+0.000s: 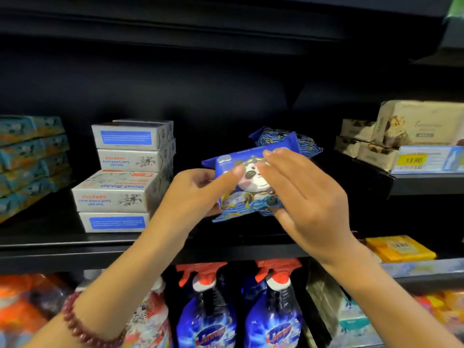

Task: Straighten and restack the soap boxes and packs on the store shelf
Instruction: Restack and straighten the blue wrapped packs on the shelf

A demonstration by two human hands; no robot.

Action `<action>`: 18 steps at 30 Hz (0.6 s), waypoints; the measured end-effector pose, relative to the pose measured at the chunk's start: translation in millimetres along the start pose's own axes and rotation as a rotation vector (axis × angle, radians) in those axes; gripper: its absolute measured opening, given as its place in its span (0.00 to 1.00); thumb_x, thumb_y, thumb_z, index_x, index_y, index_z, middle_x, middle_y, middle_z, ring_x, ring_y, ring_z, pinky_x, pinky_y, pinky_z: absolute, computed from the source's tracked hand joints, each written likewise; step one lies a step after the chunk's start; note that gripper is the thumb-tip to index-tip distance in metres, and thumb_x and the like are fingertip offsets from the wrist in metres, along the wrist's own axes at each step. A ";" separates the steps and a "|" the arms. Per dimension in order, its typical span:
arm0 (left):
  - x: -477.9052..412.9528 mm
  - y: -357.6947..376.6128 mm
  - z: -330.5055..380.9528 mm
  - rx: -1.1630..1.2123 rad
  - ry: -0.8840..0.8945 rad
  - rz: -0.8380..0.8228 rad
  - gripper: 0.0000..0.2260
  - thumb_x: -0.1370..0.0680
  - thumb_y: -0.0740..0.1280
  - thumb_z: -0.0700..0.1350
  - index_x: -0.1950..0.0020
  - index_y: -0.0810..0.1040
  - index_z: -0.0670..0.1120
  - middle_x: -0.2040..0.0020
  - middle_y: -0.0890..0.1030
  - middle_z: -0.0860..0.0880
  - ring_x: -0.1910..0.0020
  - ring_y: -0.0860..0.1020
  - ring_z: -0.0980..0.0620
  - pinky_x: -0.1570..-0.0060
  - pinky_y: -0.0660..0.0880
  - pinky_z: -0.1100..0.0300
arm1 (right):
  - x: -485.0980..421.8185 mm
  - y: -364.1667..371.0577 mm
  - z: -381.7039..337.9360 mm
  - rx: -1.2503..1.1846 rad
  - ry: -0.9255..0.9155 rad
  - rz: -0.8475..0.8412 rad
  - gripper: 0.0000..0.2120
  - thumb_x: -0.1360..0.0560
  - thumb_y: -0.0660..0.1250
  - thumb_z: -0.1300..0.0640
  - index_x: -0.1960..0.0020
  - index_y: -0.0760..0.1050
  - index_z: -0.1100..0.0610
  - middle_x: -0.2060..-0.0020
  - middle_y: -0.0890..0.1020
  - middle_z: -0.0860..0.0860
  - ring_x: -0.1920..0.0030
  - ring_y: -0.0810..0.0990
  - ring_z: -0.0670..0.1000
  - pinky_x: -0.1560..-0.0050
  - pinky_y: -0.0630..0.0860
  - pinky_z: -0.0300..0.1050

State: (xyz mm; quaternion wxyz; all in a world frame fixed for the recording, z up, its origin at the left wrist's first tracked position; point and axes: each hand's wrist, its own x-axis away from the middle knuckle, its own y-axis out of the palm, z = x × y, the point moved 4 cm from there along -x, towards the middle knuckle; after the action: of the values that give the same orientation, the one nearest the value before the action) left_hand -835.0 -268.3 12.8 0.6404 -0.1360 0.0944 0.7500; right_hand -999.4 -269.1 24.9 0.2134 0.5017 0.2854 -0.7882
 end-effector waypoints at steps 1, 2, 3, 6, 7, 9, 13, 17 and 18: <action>-0.4 1.3 0.8 0.028 0.004 0.021 0.18 0.41 0.78 0.57 0.61 0.83 0.45 0.65 0.83 0.48 0.67 0.80 0.55 0.69 0.73 0.67 | -3.1 0.8 -2.7 -0.007 0.006 0.005 0.15 0.26 0.56 0.70 0.47 0.80 0.67 0.47 0.81 0.59 0.44 0.80 0.59 0.44 0.77 0.52; -1.0 1.0 0.2 0.071 0.006 0.054 0.20 0.42 0.80 0.53 0.57 0.82 0.43 0.63 0.84 0.46 0.65 0.82 0.51 0.66 0.74 0.64 | -5.0 2.0 -3.2 -0.025 0.016 -0.010 0.15 0.28 0.60 0.70 0.46 0.80 0.66 0.46 0.81 0.58 0.43 0.79 0.58 0.44 0.77 0.51; -1.2 -0.8 -0.8 0.118 0.010 0.091 0.21 0.42 0.81 0.48 0.55 0.81 0.40 0.60 0.85 0.43 0.62 0.83 0.47 0.62 0.75 0.61 | -5.3 2.9 -2.3 -0.060 0.025 -0.046 0.15 0.30 0.65 0.69 0.44 0.79 0.65 0.44 0.80 0.57 0.41 0.78 0.57 0.43 0.77 0.51; 1.1 -10.1 -1.4 0.200 0.093 0.178 0.16 0.38 0.78 0.42 0.53 0.81 0.40 0.58 0.85 0.43 0.59 0.84 0.46 0.60 0.80 0.57 | -2.5 0.9 5.3 -0.264 0.126 -0.168 0.27 0.33 0.76 0.53 0.38 0.75 0.62 0.38 0.76 0.54 0.35 0.73 0.52 0.36 0.71 0.47; 2.5 -13.1 -0.9 0.197 0.131 0.184 0.16 0.38 0.77 0.43 0.53 0.80 0.41 0.58 0.85 0.44 0.58 0.84 0.47 0.61 0.80 0.58 | -3.0 -1.7 10.6 -0.343 0.227 -0.172 0.32 0.34 0.75 0.48 0.35 0.72 0.60 0.36 0.75 0.52 0.34 0.71 0.50 0.34 0.69 0.47; 6.5 -17.4 0.4 0.169 0.195 0.172 0.19 0.40 0.78 0.44 0.52 0.80 0.43 0.56 0.85 0.46 0.57 0.84 0.48 0.59 0.80 0.59 | -5.0 -3.7 21.5 -0.483 0.510 -0.170 0.39 0.37 0.74 0.40 0.31 0.68 0.54 0.35 0.73 0.46 0.35 0.70 0.43 0.36 0.71 0.43; 10.9 -20.0 1.8 0.106 0.294 0.124 0.17 0.37 0.76 0.42 0.50 0.79 0.44 0.55 0.85 0.48 0.55 0.84 0.50 0.57 0.79 0.60 | -8.5 10.3 27.6 -1.007 0.864 -0.318 0.30 0.45 0.77 0.45 0.44 0.75 0.47 0.52 0.83 0.43 0.50 0.82 0.43 0.53 0.79 0.39; 13.6 -23.6 4.2 0.039 0.350 0.066 0.18 0.38 0.76 0.41 0.50 0.80 0.45 0.55 0.85 0.49 0.55 0.83 0.51 0.57 0.79 0.62 | -8.1 8.3 21.4 -0.994 0.803 -0.269 0.20 0.42 0.80 0.59 0.53 0.78 0.51 0.59 0.84 0.44 0.58 0.83 0.44 0.60 0.79 0.36; 13.7 -26.6 6.3 0.018 0.346 0.053 0.18 0.38 0.77 0.43 0.49 0.80 0.46 0.55 0.85 0.50 0.55 0.83 0.52 0.57 0.78 0.62 | -7.4 6.2 19.6 -0.924 0.765 -0.240 0.21 0.42 0.80 0.62 0.53 0.77 0.50 0.58 0.84 0.44 0.58 0.82 0.44 0.59 0.78 0.36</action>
State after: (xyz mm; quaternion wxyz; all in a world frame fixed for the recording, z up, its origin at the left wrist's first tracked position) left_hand -811.2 -249.2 15.2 0.5958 -0.2545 0.2136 0.7312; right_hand -1005.7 -286.4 36.7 0.2011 0.5692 0.7086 -0.3653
